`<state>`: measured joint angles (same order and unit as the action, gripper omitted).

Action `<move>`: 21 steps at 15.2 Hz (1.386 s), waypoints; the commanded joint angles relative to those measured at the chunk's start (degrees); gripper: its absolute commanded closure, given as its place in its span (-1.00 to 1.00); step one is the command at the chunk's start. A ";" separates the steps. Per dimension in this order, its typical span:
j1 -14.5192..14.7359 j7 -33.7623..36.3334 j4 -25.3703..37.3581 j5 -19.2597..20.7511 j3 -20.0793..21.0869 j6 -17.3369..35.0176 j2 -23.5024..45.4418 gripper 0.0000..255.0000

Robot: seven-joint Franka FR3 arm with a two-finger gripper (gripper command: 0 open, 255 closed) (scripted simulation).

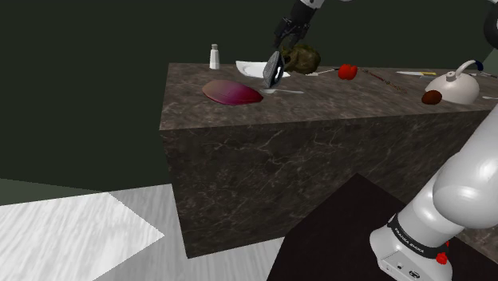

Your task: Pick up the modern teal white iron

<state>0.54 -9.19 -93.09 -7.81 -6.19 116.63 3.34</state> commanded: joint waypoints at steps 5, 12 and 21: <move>-0.75 -2.34 7.49 -2.33 -0.12 0.92 6.36 -1.00; -0.63 -3.01 2.57 -2.62 -0.02 5.33 5.89 -1.00; -0.60 -2.96 2.59 -2.60 0.00 5.34 5.90 1.00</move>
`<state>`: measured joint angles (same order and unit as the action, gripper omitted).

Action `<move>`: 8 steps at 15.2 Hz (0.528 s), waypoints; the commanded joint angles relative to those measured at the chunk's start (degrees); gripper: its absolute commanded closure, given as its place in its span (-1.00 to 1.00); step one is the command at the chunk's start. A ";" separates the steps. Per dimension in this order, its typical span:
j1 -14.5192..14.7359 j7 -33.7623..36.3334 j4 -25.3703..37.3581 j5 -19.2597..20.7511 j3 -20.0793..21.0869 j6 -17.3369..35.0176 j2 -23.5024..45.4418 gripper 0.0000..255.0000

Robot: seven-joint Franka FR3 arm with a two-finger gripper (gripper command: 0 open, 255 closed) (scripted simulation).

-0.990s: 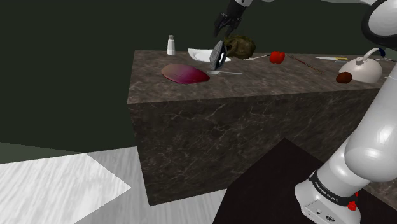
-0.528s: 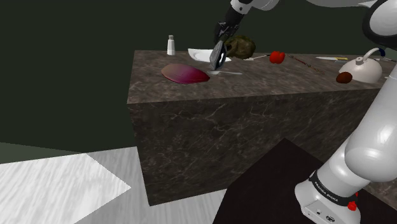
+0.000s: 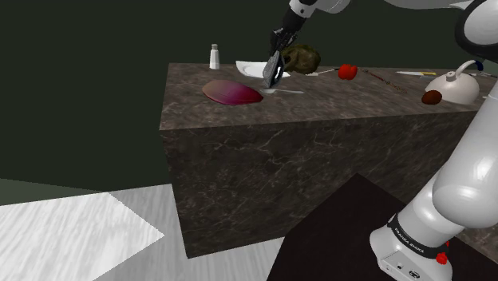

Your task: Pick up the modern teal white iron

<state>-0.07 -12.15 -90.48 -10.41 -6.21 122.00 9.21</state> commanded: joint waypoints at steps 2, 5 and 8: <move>-0.03 0.07 0.79 0.04 -0.02 -0.81 0.06 1.00; -0.10 0.43 3.42 0.20 -0.08 -3.18 0.31 1.00; -0.17 0.78 6.25 0.32 -0.13 -5.61 0.69 1.00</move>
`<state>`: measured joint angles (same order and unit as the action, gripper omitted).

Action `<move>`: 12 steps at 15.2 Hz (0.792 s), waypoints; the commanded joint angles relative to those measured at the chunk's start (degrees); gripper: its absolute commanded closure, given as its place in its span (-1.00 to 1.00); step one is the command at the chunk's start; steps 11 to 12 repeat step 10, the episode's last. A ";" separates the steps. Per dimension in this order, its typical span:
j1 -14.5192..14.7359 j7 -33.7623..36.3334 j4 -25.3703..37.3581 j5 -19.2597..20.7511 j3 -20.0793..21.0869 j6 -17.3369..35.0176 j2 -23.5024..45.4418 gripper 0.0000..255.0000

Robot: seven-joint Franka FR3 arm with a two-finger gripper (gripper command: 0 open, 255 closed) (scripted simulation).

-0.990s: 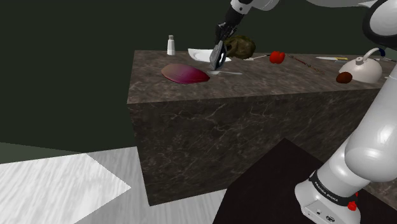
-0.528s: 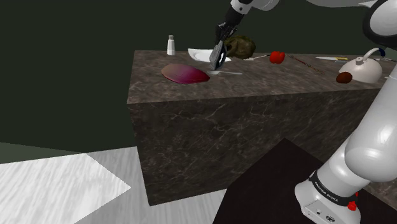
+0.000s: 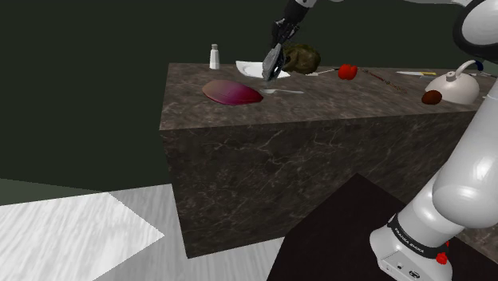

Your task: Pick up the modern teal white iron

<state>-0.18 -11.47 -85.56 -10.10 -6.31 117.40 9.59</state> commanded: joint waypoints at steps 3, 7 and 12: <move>-0.16 0.43 4.39 0.08 -0.08 -3.51 0.85 1.00; -0.33 0.87 8.89 0.13 -0.15 -7.00 1.85 1.00; -0.38 0.99 10.28 0.12 -0.17 -8.03 2.20 1.00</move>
